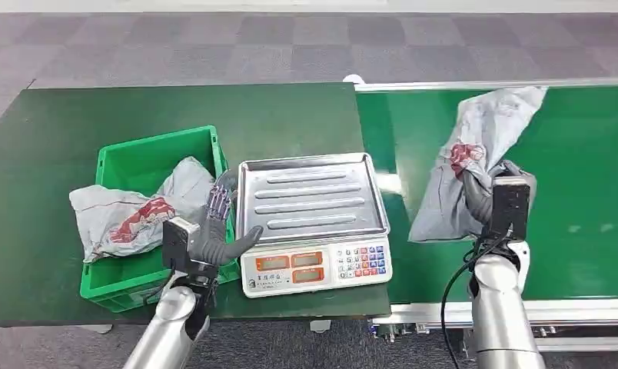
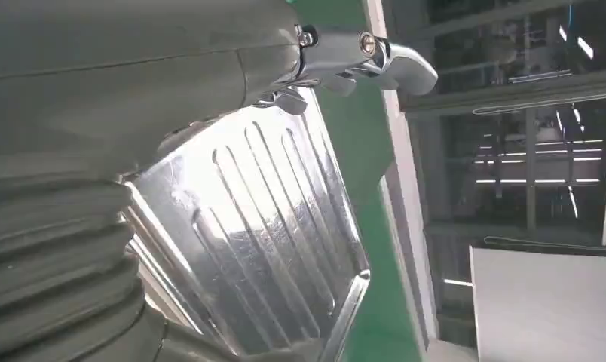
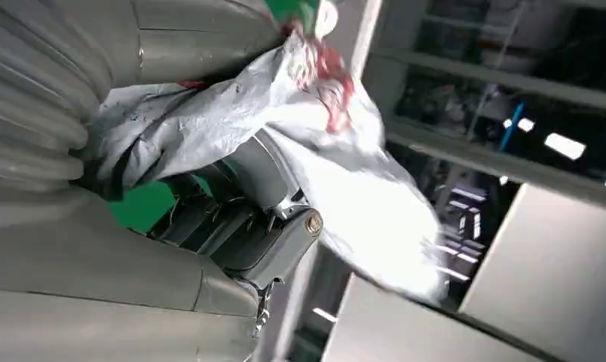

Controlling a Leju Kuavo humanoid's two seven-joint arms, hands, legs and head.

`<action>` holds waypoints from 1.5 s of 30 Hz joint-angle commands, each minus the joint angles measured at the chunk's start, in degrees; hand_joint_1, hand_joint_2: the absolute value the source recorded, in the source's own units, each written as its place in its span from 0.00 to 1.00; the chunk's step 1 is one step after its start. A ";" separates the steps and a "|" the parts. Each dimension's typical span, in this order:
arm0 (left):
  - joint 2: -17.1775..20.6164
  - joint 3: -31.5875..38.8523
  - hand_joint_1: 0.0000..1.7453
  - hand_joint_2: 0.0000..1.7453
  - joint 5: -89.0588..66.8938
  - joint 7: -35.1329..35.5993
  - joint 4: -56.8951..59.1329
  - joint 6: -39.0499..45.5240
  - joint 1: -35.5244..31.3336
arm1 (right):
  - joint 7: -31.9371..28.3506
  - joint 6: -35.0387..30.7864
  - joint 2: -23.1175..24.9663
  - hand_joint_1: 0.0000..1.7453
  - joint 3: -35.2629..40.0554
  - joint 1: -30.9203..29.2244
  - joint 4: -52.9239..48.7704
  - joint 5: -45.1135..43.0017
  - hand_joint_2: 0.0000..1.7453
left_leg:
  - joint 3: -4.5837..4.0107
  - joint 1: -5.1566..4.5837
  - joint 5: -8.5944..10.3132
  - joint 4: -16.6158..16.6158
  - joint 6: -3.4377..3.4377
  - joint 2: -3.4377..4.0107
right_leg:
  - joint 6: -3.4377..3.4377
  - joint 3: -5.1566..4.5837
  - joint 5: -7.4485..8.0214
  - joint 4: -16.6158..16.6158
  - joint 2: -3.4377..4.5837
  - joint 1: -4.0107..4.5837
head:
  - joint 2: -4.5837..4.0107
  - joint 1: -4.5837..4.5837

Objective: Moved the parcel from conveyor to table for the left to box.

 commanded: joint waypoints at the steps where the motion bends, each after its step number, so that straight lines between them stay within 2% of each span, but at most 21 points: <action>1: 0.55 2.14 0.00 1.00 0.24 -0.57 4.65 0.19 -2.81 | 2.71 2.75 0.60 1.00 12.07 -9.97 7.49 2.25 1.00 | 0.10 -0.05 -0.04 -0.02 0.02 0.37 | -0.01 -0.04 0.06 0.02 0.33 -0.05 | 0.00 -0.02; 2: 0.42 2.29 0.00 1.00 0.52 -0.60 5.20 0.19 -3.22 | 2.64 3.07 1.16 1.00 13.29 -10.92 8.40 2.07 1.00 | 0.19 -0.07 -0.05 -0.04 0.03 0.53 | -0.03 -0.02 0.09 0.04 0.47 -0.06 | 0.00 0.02; 9: 0.13 1.82 0.00 1.00 0.68 -0.62 6.97 0.67 -4.83 | 4.91 3.65 4.45 1.00 21.48 -19.37 11.45 3.50 1.00 | 0.03 -0.05 0.03 0.00 -0.03 0.34 | -0.02 -0.13 0.05 0.11 0.31 -0.04 | 0.00 0.02; 12: 0.12 2.08 0.00 1.00 0.87 -0.75 7.21 1.11 -4.82 | 5.51 4.44 5.51 1.00 24.10 -22.56 13.42 2.44 1.00 | 0.08 -0.07 0.01 -0.01 -0.03 0.47 | -0.03 -0.14 0.05 0.17 0.42 -0.06 | 0.00 0.00; 15: 0.15 2.27 0.00 1.00 0.86 -0.76 7.26 1.33 -4.87 | 6.26 5.72 6.81 1.00 25.90 -23.99 15.42 1.34 1.00 | 0.07 -0.05 0.02 0.00 -0.04 0.37 | -0.04 -0.14 0.03 0.17 0.32 -0.05 | 0.00 0.00; 23: 0.23 2.63 0.00 1.00 0.64 -1.07 6.96 2.27 -5.00 | 5.64 6.72 8.57 1.00 29.16 -24.10 19.70 -0.80 1.00 | 0.11 -0.01 0.05 -0.05 -0.05 0.27 | -0.04 -0.05 0.03 0.09 0.23 0.00 | 0.00 -0.02; 26: 0.77 2.91 0.00 1.00 0.54 -0.30 5.99 2.82 -4.80 | 4.99 5.12 6.88 1.00 30.37 -19.68 17.13 -4.87 1.00 | 0.08 0.01 0.06 -0.06 -0.05 0.17 | -0.03 -0.05 0.02 0.07 0.13 0.02 | 0.00 0.00; 27: 0.76 3.00 0.00 1.00 0.52 -0.23 6.25 2.95 -4.99 | 4.79 4.50 5.93 0.15 30.74 -18.54 15.96 -5.23 1.00 | 0.10 0.02 0.07 -0.08 -0.04 0.08 | -0.03 0.02 0.01 0.03 0.03 0.03 | 0.00 -0.02; 28: 0.74 2.94 0.00 1.00 0.49 -0.06 6.57 2.95 -5.23 | 4.71 4.35 5.22 0.00 30.44 -16.86 14.12 -6.22 1.00 | 0.18 0.02 0.08 -0.13 -0.03 0.03 | -0.03 0.11 0.00 -0.03 -0.03 0.03 | 0.00 -0.02; 36: 0.54 2.47 0.00 1.00 -0.29 -0.19 7.57 3.85 -5.40 | 6.95 6.47 2.82 0.00 28.65 -10.85 6.55 -7.51 1.00 | 0.12 0.00 0.07 -0.09 -0.02 -0.09 | -0.03 0.07 -0.05 0.00 -0.15 -0.01 | 0.00 0.00; 39: 0.86 2.52 0.00 1.00 -0.73 -0.71 7.51 4.32 -5.41 | 6.95 12.57 1.58 0.00 26.17 -9.85 4.12 -13.23 1.00 | 0.14 0.02 0.09 -0.13 -0.02 -0.06 | -0.04 0.06 -0.02 -0.06 -0.12 0.01 | 0.00 0.00; 45: 1.49 3.49 0.00 1.00 -2.26 -1.34 5.60 5.39 -5.01 | 7.69 17.92 -1.28 0.00 19.49 -6.82 -1.95 -16.50 1.00 | 0.05 -0.01 0.07 -0.06 -0.01 -0.13 | -0.02 -0.03 -0.06 0.02 -0.16 0.00 | 0.00 -0.02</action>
